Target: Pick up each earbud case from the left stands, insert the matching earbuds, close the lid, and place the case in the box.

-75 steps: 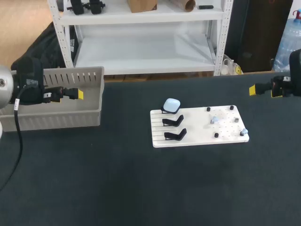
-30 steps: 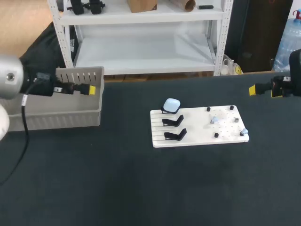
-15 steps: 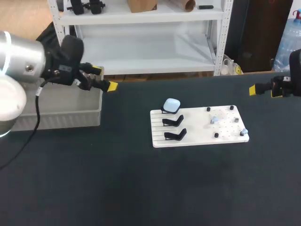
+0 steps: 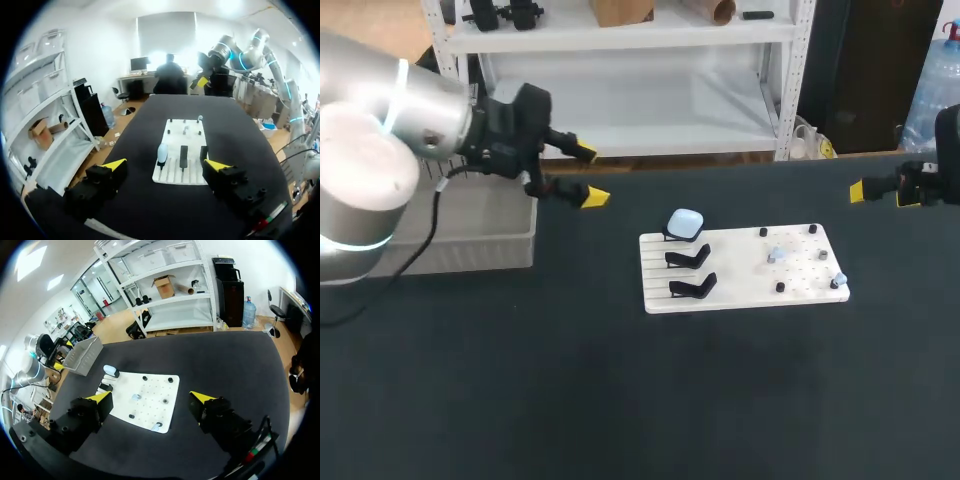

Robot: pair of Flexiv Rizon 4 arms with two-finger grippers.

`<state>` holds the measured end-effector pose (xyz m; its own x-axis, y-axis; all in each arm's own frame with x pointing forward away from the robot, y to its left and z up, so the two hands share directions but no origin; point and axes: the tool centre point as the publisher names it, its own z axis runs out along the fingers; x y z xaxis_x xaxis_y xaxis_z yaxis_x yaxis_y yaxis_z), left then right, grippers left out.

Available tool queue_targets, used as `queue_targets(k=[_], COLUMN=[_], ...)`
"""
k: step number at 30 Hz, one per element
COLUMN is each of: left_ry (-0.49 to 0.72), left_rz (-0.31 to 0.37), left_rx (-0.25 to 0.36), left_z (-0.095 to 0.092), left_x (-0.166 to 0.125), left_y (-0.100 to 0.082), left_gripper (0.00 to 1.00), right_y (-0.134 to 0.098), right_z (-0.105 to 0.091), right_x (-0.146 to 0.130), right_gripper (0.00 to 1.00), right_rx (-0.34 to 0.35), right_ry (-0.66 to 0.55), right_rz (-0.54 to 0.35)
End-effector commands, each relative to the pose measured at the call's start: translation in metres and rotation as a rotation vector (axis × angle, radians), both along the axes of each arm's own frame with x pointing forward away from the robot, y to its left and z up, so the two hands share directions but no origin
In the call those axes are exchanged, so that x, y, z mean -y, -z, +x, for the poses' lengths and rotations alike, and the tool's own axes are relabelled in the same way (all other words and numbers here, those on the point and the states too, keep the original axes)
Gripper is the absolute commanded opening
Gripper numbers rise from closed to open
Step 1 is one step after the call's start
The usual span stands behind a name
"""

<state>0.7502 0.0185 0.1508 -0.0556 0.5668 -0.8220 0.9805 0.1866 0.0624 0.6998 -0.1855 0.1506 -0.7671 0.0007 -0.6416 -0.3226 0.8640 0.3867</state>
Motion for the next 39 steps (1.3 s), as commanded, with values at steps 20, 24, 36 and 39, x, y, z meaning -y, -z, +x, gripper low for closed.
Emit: queue_targets(k=[20, 24, 36, 39], left_ry=[0.192, 0.206, 0.185, 0.185], left_rz=[0.0, -0.012, -0.058, -0.057], left_rx=[-0.062, -0.066, -0.069, -0.053], left_z=[0.017, 0.015, 0.019, 0.021], left_x=[0.043, 0.045, 0.057, 0.063], left_y=[0.064, 0.07, 0.089, 0.093], left_gripper=[1.0, 1.0, 0.74, 0.85], right_y=[0.0, 0.0, 0.0, 0.0], right_z=[0.0, 0.0, 0.0, 0.0], right_x=[0.001, 0.001, 0.001, 0.001], right_gripper=[1.0, 1.0, 1.0, 1.0], right_rx=[0.0, 0.0, 0.0, 0.0], right_ry=[-0.002, -0.002, -0.002, -0.002], right_rz=[0.001, 0.001, 0.001, 0.001])
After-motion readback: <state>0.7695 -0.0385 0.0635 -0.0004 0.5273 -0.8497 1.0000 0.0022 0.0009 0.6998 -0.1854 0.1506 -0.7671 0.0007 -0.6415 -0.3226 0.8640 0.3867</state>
